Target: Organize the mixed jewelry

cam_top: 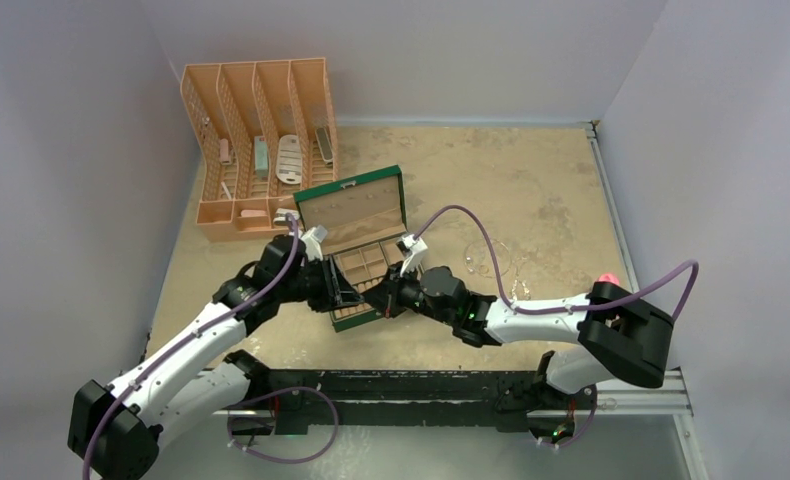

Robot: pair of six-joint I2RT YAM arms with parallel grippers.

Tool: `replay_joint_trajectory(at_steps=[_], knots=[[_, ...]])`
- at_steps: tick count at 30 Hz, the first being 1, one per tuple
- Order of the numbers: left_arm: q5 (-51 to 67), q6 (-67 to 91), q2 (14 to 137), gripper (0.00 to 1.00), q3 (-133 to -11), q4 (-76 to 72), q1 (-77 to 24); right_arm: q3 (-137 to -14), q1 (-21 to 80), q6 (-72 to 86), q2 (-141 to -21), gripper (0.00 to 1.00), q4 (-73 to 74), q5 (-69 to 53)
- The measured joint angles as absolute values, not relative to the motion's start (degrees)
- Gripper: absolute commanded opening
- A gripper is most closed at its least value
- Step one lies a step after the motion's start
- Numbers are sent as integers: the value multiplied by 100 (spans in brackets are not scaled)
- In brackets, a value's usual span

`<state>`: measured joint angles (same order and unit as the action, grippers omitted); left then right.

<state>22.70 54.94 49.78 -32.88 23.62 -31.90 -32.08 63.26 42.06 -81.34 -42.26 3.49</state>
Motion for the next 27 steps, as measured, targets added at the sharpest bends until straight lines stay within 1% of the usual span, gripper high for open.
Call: replay_joint_trajectory(at_steps=[3,16,18,23,27], knots=[[2252,5492,4925,23,-3288,2362,-3190,-3168,6326,4204,-8106,0,-4268,346],[1951,5494,4438,23,-3288,2482,-3190,-2995,6329,4158,-7824,0,-4418,329],[1953,5494,4438,22,-3288,2480,-3190,-2987,6329,4152,-7826,0,-4423,327],[1979,5500,4440,15,-3288,2449,-3190,-2987,6329,4150,-7826,0,-4451,327],[2018,5509,4442,14,-3288,2423,-3190,-2985,6329,4150,-7826,0,-4456,327]])
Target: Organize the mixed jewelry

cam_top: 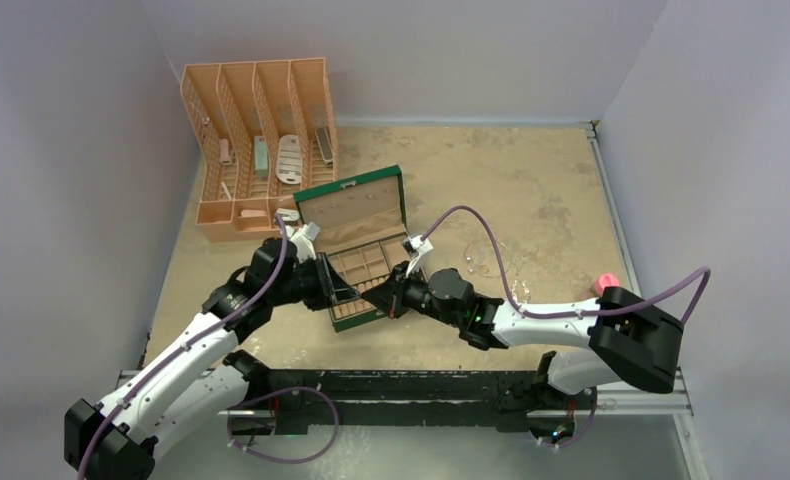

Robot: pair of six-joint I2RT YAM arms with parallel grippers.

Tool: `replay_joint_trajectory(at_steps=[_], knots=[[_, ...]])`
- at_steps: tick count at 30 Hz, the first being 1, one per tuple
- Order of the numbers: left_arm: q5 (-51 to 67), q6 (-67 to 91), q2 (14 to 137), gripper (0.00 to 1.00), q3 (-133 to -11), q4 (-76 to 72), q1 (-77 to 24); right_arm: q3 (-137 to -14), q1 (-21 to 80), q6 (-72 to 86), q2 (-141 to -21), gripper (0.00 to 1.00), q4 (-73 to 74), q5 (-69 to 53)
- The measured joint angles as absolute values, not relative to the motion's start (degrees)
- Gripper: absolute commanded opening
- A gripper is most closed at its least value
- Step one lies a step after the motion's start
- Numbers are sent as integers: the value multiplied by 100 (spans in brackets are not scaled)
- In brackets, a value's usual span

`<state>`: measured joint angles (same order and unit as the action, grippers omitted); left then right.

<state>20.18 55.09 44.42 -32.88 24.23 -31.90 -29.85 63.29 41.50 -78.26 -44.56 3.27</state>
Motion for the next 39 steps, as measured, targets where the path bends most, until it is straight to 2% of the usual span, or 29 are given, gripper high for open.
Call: replay_joint_trajectory(at_steps=[6,15,20,24,27,39], knots=[[2071,5520,4491,13,-3286,2342,-3190,-2985,6329,4147,-7828,0,-4525,318],[2123,5555,4501,0,-3225,2268,-3190,-2952,6329,4143,-7837,0,-4591,294],[2117,5548,4501,0,-3223,2272,-3190,-2952,6329,4154,-7839,1,-4589,303],[2043,5527,4501,0,-3225,2322,-3192,-2976,6329,4338,-7839,38,-4445,392],[1820,5468,4517,0,-3245,2528,-3190,-2987,6333,4560,-7828,52,-4119,725],[766,5293,5168,0,-3822,3562,-3277,-2685,6333,4921,-6622,56,-3590,1868]])
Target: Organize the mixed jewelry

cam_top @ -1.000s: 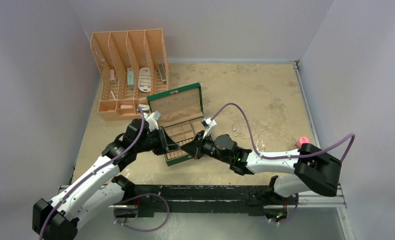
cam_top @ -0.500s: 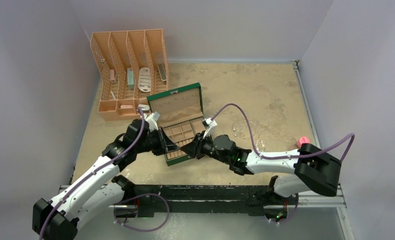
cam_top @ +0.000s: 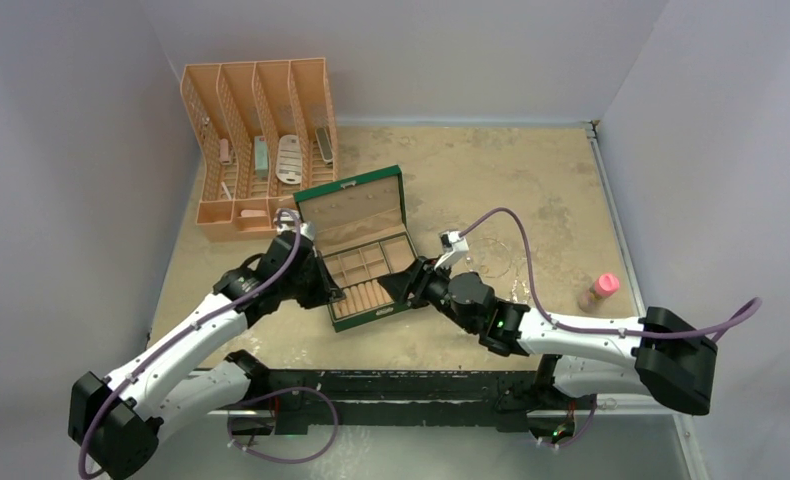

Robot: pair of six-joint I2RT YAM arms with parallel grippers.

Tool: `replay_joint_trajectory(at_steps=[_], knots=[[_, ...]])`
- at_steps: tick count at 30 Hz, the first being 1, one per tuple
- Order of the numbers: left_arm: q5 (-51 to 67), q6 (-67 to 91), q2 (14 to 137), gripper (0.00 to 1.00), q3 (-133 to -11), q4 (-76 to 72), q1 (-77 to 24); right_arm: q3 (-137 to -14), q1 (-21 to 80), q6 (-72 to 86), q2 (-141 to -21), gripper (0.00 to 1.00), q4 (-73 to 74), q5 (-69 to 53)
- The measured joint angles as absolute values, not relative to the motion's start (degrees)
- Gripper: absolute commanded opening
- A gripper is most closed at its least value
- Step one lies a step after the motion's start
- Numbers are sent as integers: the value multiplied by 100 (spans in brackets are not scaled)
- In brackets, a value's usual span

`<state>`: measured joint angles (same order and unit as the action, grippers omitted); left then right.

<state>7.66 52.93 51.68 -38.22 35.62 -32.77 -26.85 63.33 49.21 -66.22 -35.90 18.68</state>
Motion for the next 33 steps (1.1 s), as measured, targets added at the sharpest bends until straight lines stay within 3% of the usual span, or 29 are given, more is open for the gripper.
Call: replay_joint_trajectory(at_steps=[13,33], knots=[[-797,5854,6069,0,-4281,4101,-4198,-2598,6333,5033,-6637,56,-3188,2150],[-1179,5898,6829,0,-4547,4014,-4429,-2569,6333,5094,-6829,53,-2989,2307]])
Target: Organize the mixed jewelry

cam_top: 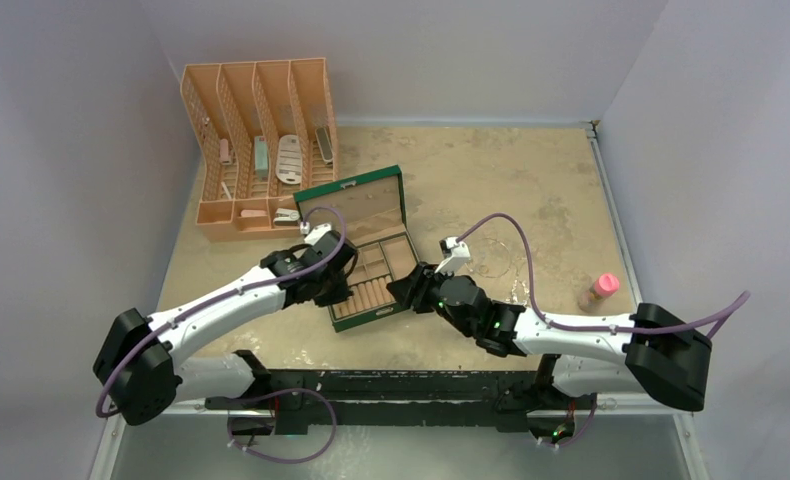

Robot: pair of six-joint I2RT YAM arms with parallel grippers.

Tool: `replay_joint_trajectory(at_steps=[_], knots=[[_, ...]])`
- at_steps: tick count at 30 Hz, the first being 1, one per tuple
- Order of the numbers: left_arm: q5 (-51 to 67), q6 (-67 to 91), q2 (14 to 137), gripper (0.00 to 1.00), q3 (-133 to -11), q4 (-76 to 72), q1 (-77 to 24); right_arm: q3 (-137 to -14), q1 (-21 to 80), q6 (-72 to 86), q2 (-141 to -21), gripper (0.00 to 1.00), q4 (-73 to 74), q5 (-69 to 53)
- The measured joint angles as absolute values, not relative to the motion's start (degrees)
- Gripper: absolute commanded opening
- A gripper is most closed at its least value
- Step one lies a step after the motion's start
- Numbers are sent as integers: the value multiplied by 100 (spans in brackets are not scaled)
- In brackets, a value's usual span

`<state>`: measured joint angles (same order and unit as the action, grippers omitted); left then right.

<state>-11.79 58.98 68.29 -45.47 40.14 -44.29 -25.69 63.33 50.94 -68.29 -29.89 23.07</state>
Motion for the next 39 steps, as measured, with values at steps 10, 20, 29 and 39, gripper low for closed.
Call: replay_joint_trajectory(at_steps=[10,20,29,39], knots=[[-1610,6025,7524,0,-5240,4633,-4810,-2569,6333,5103,-6838,53,-2985,2307],[-1964,6261,7664,0,-5448,5253,-4998,-2569,6333,5103,-6906,53,-2980,2309],[-1997,6254,7924,0,-5448,5105,-5002,-2569,6333,5100,-6906,53,-2958,2309],[-2102,6248,8176,0,-5450,4989,-5035,-2569,6333,5118,-6904,53,-2939,2307]])
